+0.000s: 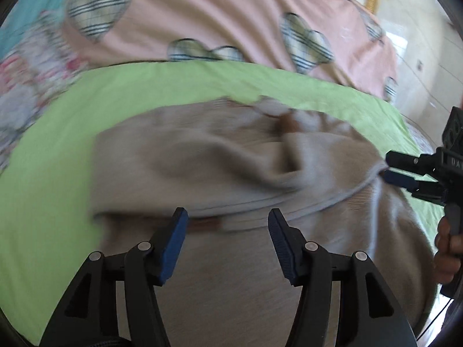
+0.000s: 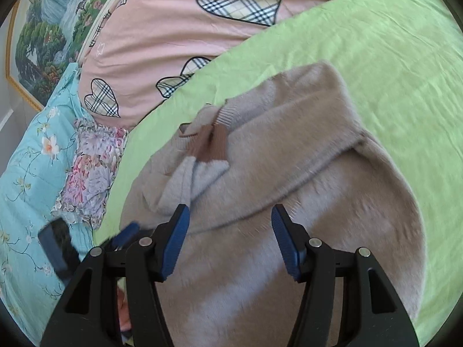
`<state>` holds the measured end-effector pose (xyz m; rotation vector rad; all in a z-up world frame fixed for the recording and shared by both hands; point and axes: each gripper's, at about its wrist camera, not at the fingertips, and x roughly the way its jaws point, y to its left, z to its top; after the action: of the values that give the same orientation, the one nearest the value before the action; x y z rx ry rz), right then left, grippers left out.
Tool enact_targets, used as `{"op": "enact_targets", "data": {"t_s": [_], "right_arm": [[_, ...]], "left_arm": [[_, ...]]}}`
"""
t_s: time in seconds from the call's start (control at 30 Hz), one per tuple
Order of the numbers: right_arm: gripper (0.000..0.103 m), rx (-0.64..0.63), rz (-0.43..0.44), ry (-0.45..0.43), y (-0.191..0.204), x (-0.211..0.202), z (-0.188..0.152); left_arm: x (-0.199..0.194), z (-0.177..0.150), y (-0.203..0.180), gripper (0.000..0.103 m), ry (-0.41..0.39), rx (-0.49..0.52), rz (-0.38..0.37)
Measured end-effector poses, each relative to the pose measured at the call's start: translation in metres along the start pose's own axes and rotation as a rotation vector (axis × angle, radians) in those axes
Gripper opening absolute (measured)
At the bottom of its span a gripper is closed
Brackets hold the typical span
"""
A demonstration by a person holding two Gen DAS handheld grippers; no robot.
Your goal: Fold small clothes
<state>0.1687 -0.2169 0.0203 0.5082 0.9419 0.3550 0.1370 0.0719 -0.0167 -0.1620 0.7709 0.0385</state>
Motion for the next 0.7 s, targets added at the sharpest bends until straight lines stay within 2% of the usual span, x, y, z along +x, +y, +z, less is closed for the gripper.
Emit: {"op": "enact_targets", "data": {"t_s": [0.07,0.2,0.33,0.37,0.43,0.47,0.57,0.67,0.7], "right_arm": [[0.060,-0.037,0.000,0.011,0.014,0.016,0.008],[0.060,-0.128,-0.016,0.047,0.049,0.061,0.026],[0.060,-0.149,-0.079,0.115,0.061,0.113,0.038],[0.057,-0.146,-0.088,0.124,0.060,0.121,0.039],[0.016,-0.124,-0.062,0.141,0.055,0.130,0.042],[0.014,-0.111,-0.046,0.136,0.053,0.128,0.045],[0.011,-0.108,0.022,0.011,0.052,0.093,0.054],[0.010,-0.057,0.082,-0.182,0.023,0.038,0.059],[0.010,-0.046,0.070,-0.210,0.014,0.031,0.057]], "left_arm": [[-0.006,-0.003,0.028,0.058,-0.009,-0.052,0.080],[0.005,-0.002,0.076,0.058,0.036,-0.141,0.163],[0.026,-0.005,0.098,0.057,0.105,-0.176,0.175],[0.030,-0.004,0.102,0.056,0.116,-0.190,0.173],[0.037,-0.001,0.105,0.056,0.123,-0.207,0.172],[0.039,0.001,0.106,0.056,0.120,-0.214,0.175],[0.043,0.011,0.107,0.042,0.108,-0.245,0.190],[0.039,0.014,0.104,0.042,0.073,-0.256,0.200],[0.040,0.012,0.101,0.043,0.073,-0.254,0.197]]}}
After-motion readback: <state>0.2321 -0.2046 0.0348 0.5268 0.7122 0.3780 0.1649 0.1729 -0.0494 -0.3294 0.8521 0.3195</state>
